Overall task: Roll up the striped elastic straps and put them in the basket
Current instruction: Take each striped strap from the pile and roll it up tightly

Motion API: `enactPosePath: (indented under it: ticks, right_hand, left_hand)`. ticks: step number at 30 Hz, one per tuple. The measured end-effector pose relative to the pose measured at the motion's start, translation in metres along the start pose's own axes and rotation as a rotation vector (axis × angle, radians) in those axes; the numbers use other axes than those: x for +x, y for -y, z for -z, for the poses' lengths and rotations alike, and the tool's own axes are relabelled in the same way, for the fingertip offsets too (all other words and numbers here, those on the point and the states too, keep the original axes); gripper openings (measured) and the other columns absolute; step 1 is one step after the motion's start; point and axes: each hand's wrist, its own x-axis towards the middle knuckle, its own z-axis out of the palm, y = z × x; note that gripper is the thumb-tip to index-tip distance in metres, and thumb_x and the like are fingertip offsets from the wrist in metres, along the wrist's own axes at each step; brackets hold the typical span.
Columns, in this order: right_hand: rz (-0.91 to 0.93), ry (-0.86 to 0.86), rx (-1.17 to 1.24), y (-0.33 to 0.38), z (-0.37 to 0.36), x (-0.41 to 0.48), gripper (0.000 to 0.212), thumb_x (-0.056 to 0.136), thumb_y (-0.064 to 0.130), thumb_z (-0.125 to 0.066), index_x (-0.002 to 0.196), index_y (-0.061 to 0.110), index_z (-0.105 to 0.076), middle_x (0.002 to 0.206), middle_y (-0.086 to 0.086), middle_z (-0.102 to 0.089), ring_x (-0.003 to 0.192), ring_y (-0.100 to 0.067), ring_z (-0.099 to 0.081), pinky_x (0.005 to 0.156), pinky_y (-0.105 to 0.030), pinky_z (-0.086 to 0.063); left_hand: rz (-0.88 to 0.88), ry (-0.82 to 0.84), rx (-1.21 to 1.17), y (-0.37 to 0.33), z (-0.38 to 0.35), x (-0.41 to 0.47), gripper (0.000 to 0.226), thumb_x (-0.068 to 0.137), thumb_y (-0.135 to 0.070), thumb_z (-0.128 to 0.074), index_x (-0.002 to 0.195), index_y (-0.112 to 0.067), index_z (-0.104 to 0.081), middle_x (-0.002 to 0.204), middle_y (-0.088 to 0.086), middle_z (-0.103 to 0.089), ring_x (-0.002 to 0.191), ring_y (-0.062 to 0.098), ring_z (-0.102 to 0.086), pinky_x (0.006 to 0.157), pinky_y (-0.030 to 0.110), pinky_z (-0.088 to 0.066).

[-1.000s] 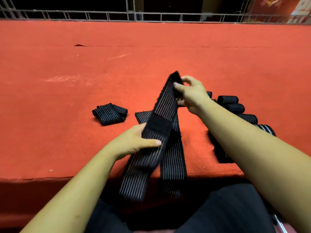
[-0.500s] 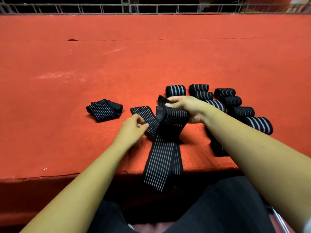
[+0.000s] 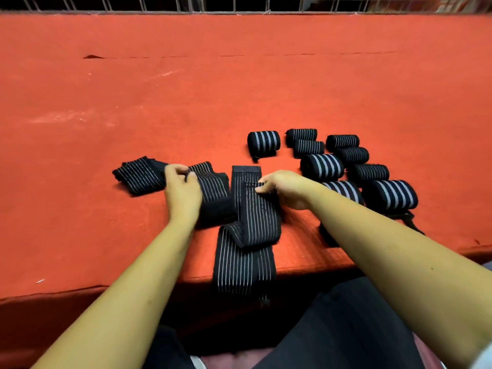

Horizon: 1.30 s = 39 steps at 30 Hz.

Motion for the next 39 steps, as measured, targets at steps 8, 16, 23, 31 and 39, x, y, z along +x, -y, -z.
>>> enactPosePath:
  ticks: [8,16,23,31,39]
  right_hand:
    - [0.059,-0.148,-0.282,0.006,-0.008,0.007,0.014,0.086,0.001,-0.061,0.084,0.011,-0.052,0.082,-0.010,-0.046,0.079,-0.020,-0.041,0.067,-0.031,-0.029]
    - [0.077,-0.010,-0.165,0.015,0.001,-0.002,0.009,0.092,0.007,-0.059,0.091,0.015,-0.060,0.085,-0.005,-0.059,0.082,-0.018,-0.055,0.073,-0.031,-0.041]
    - [0.250,-0.209,-0.168,0.039,0.009,0.002,0.005,0.097,0.015,-0.062,0.095,0.013,-0.065,0.089,-0.006,-0.064,0.079,-0.017,-0.064,0.066,-0.036,-0.059]
    - [0.214,-0.495,-0.592,0.031,0.008,0.059,0.026,0.092,0.020,-0.069,0.115,0.008,-0.069,0.107,-0.010,-0.067,0.105,-0.026,-0.060,0.083,-0.026,-0.043]
    - [0.173,-0.573,-0.767,0.016,0.004,0.096,0.023,0.086,0.028,-0.075,0.107,0.019,-0.072,0.119,-0.012,-0.065,0.111,-0.030,-0.061,0.095,-0.040,-0.051]
  left_hand:
    - [-0.103,-0.080,0.249,-0.003,0.035,0.044,0.013,0.095,-0.005,-0.051,0.107,-0.005,-0.055,0.112,0.016,-0.058,0.102,0.029,-0.052,0.082,0.025,-0.030]
    - [-0.274,0.490,0.318,-0.013,0.010,-0.003,0.037,0.088,-0.049,-0.064,0.103,-0.016,-0.059,0.103,0.005,-0.065,0.099,0.026,-0.064,0.089,0.033,-0.048]
    - [-0.039,1.029,0.078,0.006,0.004,-0.023,0.029,0.086,-0.039,-0.071,0.098,-0.013,-0.070,0.091,-0.005,-0.073,0.080,0.010,-0.065,0.072,0.030,-0.049]
    - [0.129,1.035,-0.038,0.015,0.003,-0.030,0.017,0.095,-0.012,-0.063,0.110,-0.007,-0.068,0.108,0.011,-0.074,0.099,0.023,-0.069,0.097,0.038,-0.052]
    - [0.117,0.993,-0.086,0.024,0.004,-0.037,0.022,0.101,-0.011,-0.055,0.111,0.006,-0.065,0.097,0.008,-0.075,0.085,0.012,-0.069,0.077,0.024,-0.054]
